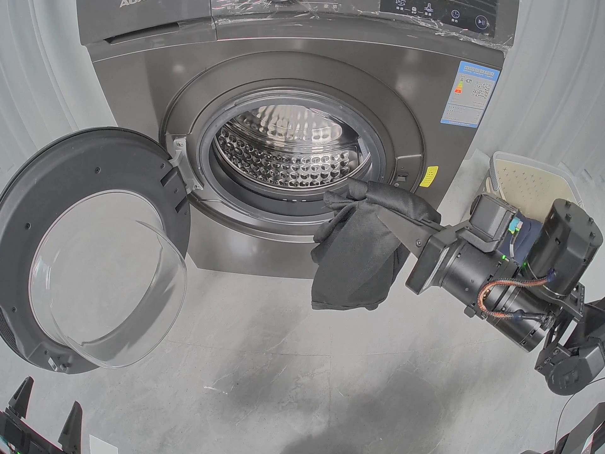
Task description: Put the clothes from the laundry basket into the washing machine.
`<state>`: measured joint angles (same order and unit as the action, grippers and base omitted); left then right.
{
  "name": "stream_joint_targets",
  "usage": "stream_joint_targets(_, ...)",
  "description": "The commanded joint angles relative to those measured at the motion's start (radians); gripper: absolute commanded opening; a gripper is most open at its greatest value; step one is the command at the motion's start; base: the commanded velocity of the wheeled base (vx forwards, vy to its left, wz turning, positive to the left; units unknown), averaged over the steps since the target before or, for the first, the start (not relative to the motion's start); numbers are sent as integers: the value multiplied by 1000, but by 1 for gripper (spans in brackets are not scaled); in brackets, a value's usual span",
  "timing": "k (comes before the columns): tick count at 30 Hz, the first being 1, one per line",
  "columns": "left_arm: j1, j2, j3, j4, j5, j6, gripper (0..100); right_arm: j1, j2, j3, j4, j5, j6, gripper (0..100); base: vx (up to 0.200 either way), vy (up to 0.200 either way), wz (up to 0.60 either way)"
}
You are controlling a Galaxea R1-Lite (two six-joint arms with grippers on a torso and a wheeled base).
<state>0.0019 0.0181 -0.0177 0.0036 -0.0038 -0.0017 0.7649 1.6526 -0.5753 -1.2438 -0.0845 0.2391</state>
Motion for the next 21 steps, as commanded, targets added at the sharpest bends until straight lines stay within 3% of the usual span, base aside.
stream_joint_targets(1, 0, -18, 18, -1, -5, 9, 100, 2, 13, -3, 0, 0, 0, 0, 0, 0, 0)
stream_joint_targets(11, 3, -17, 18, -1, 7, -21, 100, 4, 36, -40, -25, -17, 6, 0, 0, 0, 0)
stream_joint_targets(14, 3, -17, 18, -1, 2, -15, 100, 5, 62, -46, -69, -44, 3, 0, 0, 0, 0)
stream_joint_targets(18, 3, -18, 18, -2, 1, -15, 100, 30, 73, -44, -88, -47, 5, 0, 0, 0, 0)
stream_joint_targets(21, 6, -10, -71, -94, -5, -60, 100, 34, 73, -40, -89, -49, 6, 0, 0, 0, 0)
